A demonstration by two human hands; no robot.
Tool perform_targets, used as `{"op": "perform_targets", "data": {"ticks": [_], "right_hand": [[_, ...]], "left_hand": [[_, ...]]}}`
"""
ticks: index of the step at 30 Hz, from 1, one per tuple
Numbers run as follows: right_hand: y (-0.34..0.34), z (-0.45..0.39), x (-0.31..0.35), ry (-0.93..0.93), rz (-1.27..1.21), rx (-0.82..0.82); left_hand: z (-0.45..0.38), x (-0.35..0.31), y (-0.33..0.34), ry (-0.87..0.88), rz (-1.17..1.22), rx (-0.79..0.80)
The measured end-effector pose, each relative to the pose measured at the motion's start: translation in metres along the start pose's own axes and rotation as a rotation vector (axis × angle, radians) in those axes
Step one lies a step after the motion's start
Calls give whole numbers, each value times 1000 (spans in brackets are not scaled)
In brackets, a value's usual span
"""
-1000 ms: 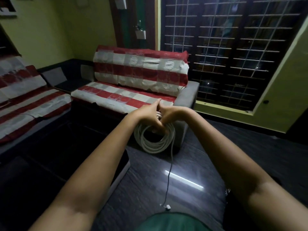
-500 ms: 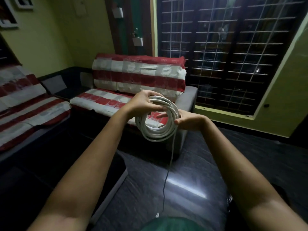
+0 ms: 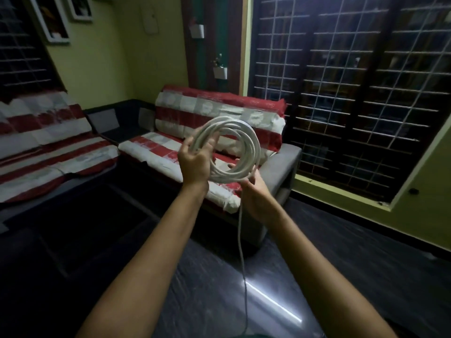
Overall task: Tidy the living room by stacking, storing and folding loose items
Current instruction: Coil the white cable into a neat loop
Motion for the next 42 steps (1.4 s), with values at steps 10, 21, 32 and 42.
{"op": "perform_targets", "data": {"ticks": [10,21,32,42], "right_hand": [[-37,-4,20,-93,120,-353],[-6,-29,39,-135,1561,540],[-62,-37,36,258,1021,651],[-90,0,-13,288,599,535]], "left_hand": [[54,63,11,-169,-15,24],[38,29,31,29,-1071,723],[25,15,51,21,-1202,788],[4,-45,58,128,-721,586]]}}
Point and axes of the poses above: each hand's wrist, its own z-axis away from the middle knuckle, its own y-axis out of the palm, x = y × z, the point moved 4 cm from there along -z, towards the middle knuckle
